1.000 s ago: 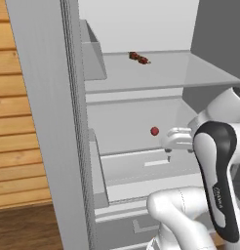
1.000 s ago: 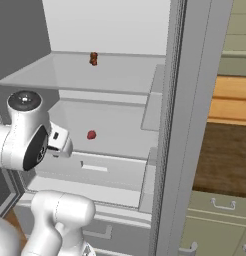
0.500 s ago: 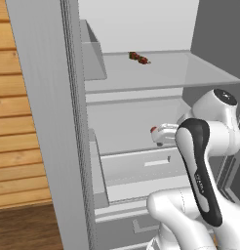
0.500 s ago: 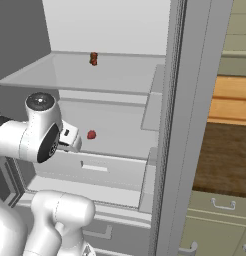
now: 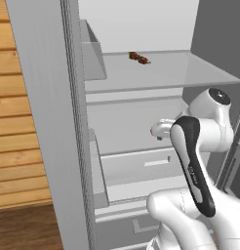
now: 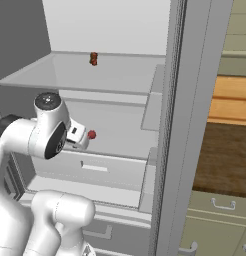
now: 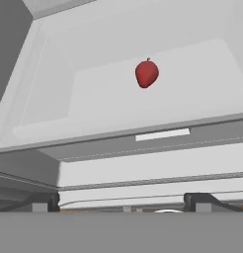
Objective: Take the strawberry from the fridge and place it on top of the pancake, located on the dining counter.
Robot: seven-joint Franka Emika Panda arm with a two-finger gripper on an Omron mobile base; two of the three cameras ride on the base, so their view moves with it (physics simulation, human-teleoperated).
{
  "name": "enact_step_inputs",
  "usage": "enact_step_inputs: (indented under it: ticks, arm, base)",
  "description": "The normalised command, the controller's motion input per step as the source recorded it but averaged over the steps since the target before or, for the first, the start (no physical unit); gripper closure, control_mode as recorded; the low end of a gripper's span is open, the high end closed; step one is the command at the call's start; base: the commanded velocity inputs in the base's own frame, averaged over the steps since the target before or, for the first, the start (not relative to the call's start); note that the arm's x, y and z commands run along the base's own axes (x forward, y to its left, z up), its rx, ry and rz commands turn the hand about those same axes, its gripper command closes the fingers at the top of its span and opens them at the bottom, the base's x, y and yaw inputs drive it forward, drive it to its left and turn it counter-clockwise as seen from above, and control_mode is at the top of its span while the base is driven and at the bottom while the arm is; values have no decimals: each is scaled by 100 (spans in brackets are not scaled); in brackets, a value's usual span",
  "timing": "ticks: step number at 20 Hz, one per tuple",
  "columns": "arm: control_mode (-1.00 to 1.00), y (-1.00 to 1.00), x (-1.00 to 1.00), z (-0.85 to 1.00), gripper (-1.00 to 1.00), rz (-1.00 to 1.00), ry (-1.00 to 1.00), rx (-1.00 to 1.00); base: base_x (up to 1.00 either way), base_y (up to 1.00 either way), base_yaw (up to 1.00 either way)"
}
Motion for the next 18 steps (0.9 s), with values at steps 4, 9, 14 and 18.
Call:
enact_step_inputs:
  ticks: [4, 9, 14, 18]
  arm:
    - [-100, -41, 2, -22, -100, 0, 0, -3]
    - [-100, -1, 17, -16, -100, 0, -1, -16]
    - [-100, 0, 8, 0, -100, 0, -8, -16]
    - [-100, 0, 8, 0, -100, 0, 0, -4]
  base:
    - [0, 0, 0]
    - [0, 0, 0]
    - [0, 0, 0]
    - [0, 0, 0]
